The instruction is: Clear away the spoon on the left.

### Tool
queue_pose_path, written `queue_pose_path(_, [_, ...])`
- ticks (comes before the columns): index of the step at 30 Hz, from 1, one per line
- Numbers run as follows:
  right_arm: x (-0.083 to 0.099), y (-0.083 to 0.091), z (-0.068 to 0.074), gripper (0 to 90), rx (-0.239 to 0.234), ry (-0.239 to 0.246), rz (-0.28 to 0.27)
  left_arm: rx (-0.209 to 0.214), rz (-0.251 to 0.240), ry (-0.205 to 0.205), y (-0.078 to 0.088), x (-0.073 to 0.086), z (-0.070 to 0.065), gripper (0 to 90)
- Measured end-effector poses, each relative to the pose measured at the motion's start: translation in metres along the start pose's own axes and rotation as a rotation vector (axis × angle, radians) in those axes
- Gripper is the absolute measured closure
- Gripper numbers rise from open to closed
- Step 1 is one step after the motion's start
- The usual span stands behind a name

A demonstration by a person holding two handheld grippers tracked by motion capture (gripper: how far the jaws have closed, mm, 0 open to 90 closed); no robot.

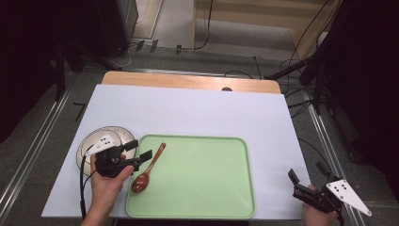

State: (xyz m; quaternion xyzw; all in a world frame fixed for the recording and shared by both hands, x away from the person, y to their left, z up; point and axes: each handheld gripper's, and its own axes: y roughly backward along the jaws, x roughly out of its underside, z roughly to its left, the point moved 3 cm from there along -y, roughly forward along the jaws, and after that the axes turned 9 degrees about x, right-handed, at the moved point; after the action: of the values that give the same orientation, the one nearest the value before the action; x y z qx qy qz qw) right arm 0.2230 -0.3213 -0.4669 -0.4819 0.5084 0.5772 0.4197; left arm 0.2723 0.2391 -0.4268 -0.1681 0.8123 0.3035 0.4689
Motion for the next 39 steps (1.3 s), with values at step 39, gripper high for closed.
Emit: queue_pose_path(39, [-0.002,0.001,-0.001,0.0,0.004,0.002,-0.009,-0.113,-0.067,-0.061,0.062,-0.001,0.028,0.0])
